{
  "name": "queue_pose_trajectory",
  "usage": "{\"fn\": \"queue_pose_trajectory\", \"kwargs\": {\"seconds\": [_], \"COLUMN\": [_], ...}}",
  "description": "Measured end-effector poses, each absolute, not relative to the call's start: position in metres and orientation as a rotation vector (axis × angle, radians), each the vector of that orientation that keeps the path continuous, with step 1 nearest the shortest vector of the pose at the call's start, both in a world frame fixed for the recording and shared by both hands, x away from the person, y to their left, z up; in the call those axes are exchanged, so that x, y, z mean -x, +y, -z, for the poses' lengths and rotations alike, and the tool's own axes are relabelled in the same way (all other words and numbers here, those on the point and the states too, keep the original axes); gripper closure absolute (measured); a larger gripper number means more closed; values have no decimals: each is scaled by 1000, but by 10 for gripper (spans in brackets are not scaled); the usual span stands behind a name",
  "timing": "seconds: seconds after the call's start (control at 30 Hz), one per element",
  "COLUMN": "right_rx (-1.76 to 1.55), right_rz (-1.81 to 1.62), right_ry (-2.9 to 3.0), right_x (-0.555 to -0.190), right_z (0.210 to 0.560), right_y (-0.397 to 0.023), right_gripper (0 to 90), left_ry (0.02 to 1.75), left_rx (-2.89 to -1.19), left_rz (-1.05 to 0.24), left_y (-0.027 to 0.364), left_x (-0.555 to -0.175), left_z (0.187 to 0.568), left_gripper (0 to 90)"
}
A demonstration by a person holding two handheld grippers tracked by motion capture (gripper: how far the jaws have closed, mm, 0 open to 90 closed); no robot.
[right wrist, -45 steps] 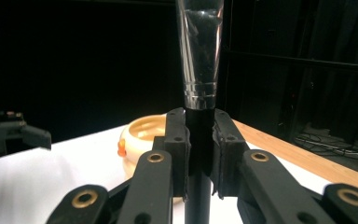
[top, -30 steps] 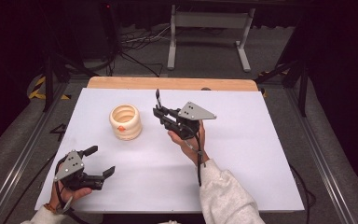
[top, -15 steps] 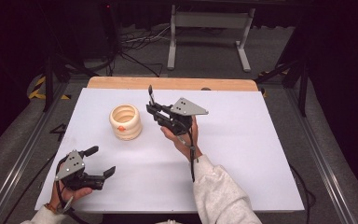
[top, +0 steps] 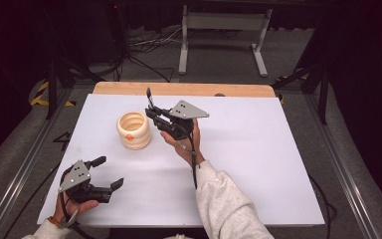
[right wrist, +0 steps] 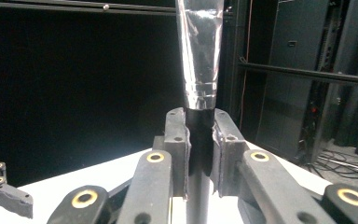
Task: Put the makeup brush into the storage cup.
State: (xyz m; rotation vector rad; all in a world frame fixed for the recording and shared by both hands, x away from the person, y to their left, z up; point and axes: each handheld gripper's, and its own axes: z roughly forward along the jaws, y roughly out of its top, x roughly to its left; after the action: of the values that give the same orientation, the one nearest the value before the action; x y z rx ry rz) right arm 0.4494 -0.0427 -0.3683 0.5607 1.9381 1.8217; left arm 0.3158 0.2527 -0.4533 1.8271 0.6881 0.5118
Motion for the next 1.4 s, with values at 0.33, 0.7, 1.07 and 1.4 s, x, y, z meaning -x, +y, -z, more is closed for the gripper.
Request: {"fn": "queue_pose_trajectory", "kwargs": {"seconds": [0.33,0.7,1.07,1.4], "right_rx": [-555,-562,-587,-633], "right_rz": [-1841,-1845,-1810,-1800], "right_ry": [1948,1974,1994,2002], "right_x": [-457,-472,-483,-490], "right_z": [370,382,394,406], "right_y": [-24,4,13,11], "right_gripper": [798,798,798,797], "left_ry": [676,652,649,654], "left_rx": [-1826,-1800,-1805,-1806], "left_rz": [-511,-509,-496,-486], "left_y": [252,252,252,252], "left_x": [-316,-313,-313,-314], "left_z": [453,451,451,452], "left_gripper": [55,56,56,58]}}
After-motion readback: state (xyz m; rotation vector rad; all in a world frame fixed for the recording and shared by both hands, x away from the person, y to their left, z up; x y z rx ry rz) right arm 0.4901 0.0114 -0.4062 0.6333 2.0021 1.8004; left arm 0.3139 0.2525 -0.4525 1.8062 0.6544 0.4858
